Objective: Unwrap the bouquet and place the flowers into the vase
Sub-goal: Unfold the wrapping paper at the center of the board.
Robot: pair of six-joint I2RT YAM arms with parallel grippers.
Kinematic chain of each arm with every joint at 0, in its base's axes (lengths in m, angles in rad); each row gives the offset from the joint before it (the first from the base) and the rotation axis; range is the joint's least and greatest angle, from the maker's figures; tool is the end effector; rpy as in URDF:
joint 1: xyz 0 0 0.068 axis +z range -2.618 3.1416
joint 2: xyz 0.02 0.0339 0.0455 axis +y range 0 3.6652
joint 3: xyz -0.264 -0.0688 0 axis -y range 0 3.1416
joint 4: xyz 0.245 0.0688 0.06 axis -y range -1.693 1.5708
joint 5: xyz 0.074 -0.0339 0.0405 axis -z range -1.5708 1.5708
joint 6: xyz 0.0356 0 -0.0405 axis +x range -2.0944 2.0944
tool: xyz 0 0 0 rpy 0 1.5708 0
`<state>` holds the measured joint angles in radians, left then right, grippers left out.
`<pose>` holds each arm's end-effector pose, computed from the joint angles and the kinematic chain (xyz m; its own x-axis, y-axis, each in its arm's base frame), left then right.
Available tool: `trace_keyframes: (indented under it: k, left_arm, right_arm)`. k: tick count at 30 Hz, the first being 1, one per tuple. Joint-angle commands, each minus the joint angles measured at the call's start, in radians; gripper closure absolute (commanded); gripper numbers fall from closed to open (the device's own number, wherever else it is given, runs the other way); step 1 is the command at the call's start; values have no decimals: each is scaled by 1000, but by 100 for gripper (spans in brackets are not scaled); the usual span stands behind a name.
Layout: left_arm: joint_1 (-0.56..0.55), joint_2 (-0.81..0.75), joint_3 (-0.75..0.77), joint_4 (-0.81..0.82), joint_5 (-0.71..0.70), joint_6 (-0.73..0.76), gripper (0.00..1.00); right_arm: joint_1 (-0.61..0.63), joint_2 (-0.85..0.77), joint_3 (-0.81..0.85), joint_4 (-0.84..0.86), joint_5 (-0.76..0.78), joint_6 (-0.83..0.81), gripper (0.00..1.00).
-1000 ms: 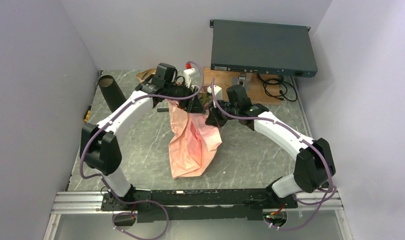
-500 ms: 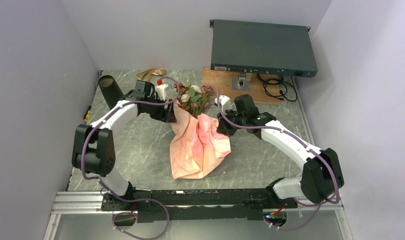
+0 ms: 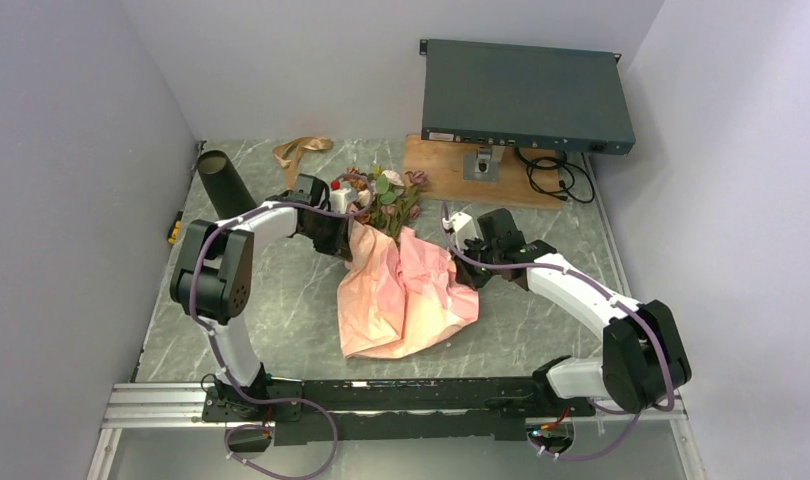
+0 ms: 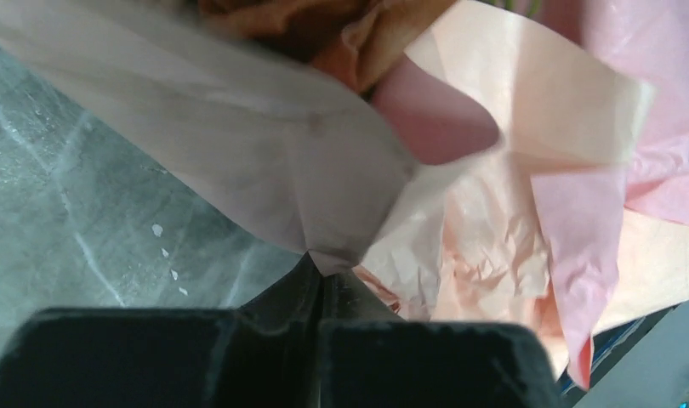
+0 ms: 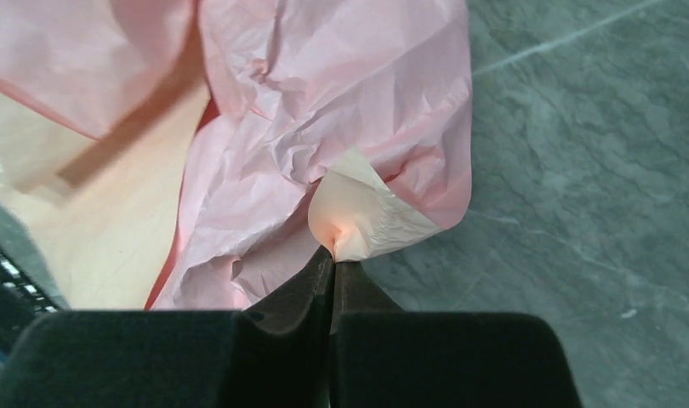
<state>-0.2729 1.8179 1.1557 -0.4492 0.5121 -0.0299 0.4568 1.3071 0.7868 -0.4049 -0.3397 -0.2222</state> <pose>0.3432 -0.1142 0.1720 -0.8760 0.2181 -0.4301 0.4182 0.7878 -0.4523 0.2266 0.1246 0.2127 -0.5679 -0.5106 -0.6455 -0.7391 0.6615 0.1270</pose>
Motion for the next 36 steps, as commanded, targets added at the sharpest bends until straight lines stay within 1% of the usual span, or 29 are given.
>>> trace_keyframes:
  k: [1, 4, 8, 13, 19, 22, 23, 24, 25, 28, 30, 32, 34, 36]
  left_arm:
    - [3, 58, 72, 26, -27, -39, 100]
    - [6, 99, 119, 29, -32, -52, 100]
    - [13, 141, 169, 47, -82, -55, 100]
    - [24, 185, 216, 52, -94, -70, 100]
    - [26, 199, 205, 64, -108, -114, 100]
    - [27, 198, 197, 65, -117, -121, 100]
    - [27, 198, 195, 66, -118, -122, 100]
    - [28, 198, 194, 66, -116, -123, 100]
    - [28, 199, 194, 68, -112, -124, 100]
    - [26, 202, 193, 74, -89, -128, 100]
    - [23, 202, 194, 76, -75, -126, 100]
    - [18, 199, 200, 72, -71, -118, 100]
    - [12, 195, 202, 69, -66, -107, 100]
    - [7, 193, 206, 63, -64, -100, 100]
  right_arm:
    - [-19, 7, -15, 65, 90, -65, 100]
    - [-46, 49, -14, 89, 136, -90, 100]
    - [-84, 98, -12, 116, 191, -119, 100]
    - [-121, 119, -44, 144, 270, -149, 100]
    - [-132, 114, -94, 150, 377, -178, 100]
    - [-133, 107, -117, 120, 406, -189, 100]
    - [-133, 105, -119, 103, 407, -190, 98]
    - [-133, 99, -120, 86, 405, -190, 90]
    - [-133, 95, -121, 74, 401, -192, 81]
    - [-133, 82, -102, 45, 373, -188, 50]
    - [-133, 85, -55, 4, 346, -188, 35]
    - [-133, 88, 13, -57, 292, -194, 23]
    - [-133, 80, 90, -107, 237, -201, 14]
    - [-131, 60, 166, -142, 176, -206, 9]
